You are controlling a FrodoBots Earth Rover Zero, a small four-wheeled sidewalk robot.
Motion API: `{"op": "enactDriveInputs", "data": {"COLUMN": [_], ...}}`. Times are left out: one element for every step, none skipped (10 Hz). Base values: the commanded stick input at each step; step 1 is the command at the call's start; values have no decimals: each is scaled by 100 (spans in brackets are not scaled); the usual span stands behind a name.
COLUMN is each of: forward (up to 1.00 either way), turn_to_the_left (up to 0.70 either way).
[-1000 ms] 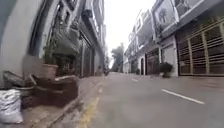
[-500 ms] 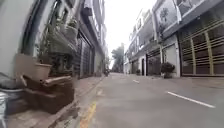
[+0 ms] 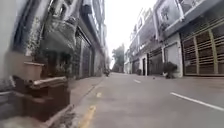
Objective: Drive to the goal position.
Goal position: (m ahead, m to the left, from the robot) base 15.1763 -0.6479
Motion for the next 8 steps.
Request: {"op": "enactDriveInputs", "data": {"forward": [50, 50, 50, 50, 50, 50, 50, 50], "turn_to_the_left": [0, 0, 0, 0, 0, 0, 0, -3]}}
